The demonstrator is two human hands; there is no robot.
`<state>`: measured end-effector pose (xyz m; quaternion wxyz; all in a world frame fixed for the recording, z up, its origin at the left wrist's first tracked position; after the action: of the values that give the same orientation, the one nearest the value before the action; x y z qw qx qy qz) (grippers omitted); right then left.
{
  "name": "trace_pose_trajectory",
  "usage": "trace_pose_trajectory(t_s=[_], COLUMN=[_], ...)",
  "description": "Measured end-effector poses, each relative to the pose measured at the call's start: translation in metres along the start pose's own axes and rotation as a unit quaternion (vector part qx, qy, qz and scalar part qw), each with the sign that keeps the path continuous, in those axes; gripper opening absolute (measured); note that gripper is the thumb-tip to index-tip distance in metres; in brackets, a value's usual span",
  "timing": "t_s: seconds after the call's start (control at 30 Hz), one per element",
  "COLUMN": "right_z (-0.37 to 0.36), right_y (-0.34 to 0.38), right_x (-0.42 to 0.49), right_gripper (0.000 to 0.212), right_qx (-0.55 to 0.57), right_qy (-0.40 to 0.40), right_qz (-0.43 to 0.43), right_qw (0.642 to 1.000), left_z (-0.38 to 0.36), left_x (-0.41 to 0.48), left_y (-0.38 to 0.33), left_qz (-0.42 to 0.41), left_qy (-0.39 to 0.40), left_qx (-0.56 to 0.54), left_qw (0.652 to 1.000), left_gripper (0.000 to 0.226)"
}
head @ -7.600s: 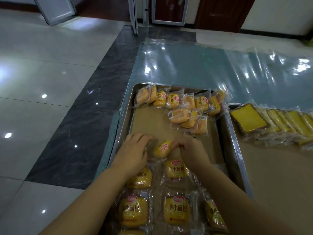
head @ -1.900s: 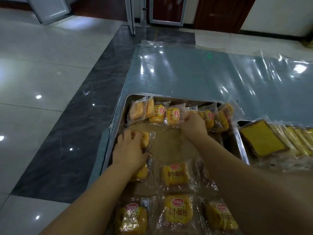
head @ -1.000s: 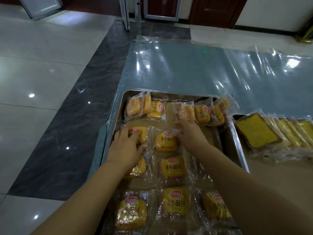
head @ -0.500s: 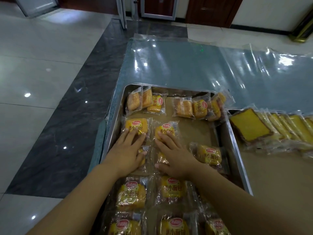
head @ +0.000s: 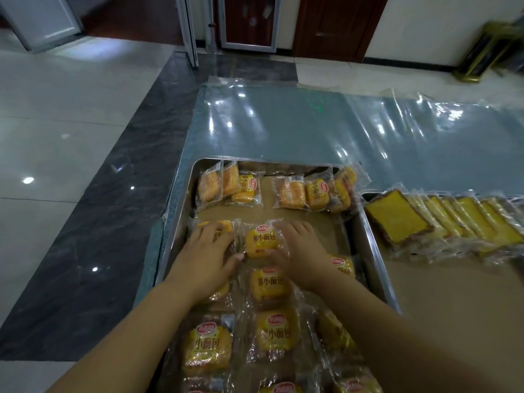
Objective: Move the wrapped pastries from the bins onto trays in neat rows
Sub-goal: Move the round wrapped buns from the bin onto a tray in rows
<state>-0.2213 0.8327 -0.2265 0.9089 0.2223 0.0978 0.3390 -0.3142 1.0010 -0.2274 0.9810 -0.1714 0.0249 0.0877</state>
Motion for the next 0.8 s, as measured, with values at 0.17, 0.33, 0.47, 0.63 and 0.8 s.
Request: trace_pose_trajectory(t_s=[0.17,0.33,0.47,0.63,0.8], right_z=[0.035,0.038,0.021,0.016,0.031], right_y=[-0.035,-0.044,-0.049,-0.055,-0.063], right_x=[0.031,0.068,0.084,0.090,0.079], right_gripper=[0.047,0.060,0.070,0.051,0.028], right_qx=[-0.024,-0.121,-0.186,-0.158,0.108], right_qy=[-0.073,-0.027,0.016,-0.006,-0.074], right_qz=[-0.084,-0.025,0.009,-0.005,-0.096], right_qw=[0.993,0.992,0.982,0.987,0.987], left_z=[0.011,0.017,0.015,0.007,0.004], left_x=[0.036,0.076,0.105,0.128,0.138], left_y=[-0.015,-0.023,-0.025,-0.022,-0.022], left_qz=[-0.024,-0.053,-0.078,-0.049,-0.026], left_qy=[-0.065,-0.064,-0.029,0.013,0.023], left_qx=[-0.007,0.029,0.107,0.226,0.273], left_qw=[0.998,0.996,0.991,0.973,0.961], left_gripper=[0.039,0.039,0.054,0.074,0.071])
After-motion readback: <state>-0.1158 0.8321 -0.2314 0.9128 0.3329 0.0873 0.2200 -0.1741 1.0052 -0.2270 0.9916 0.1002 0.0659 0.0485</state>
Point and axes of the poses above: each hand's wrist, its own x-axis towards the middle knuckle, its own z-axis out of the back of the hand, y = z × x, the point moved 4 cm from there along x, towards the middle knuckle, and after that the axes turned 1 degree about x, right-handed, at the moved point
